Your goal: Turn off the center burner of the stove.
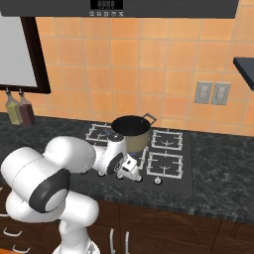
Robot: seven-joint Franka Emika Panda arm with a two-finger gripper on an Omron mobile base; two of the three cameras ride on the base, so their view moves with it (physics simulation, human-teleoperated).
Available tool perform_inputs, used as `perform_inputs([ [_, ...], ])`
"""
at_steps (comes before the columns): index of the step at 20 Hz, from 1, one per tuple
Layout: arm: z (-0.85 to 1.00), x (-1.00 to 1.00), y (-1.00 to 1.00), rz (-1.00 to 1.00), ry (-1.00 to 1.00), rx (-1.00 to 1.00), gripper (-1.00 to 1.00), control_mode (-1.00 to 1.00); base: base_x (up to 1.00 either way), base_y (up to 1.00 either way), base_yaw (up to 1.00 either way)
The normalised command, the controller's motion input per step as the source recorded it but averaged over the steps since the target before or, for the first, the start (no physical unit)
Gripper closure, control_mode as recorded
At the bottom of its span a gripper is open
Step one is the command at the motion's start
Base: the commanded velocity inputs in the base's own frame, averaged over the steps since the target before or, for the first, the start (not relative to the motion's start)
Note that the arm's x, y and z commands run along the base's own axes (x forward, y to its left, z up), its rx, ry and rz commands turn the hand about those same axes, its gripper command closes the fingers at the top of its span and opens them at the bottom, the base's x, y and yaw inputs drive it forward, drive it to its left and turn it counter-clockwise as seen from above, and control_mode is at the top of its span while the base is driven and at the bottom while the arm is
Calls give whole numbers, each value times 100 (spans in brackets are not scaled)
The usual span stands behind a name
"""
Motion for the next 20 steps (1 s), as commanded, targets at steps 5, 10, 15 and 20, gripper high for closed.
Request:
perform_inputs([
  [5, 0, 0, 0, -3, 0, 0, 100, -100, 0, 0, 0],
  [10, 0, 0, -2, -19, 0, 3, 100, -100, 0, 0, 0],
  [15, 0, -11, -15, -33, 0, 13, 100, -100, 0, 0, 0],
  [20, 0, -25, -16, -43, 0, 14, 100, -100, 0, 0, 0],
])
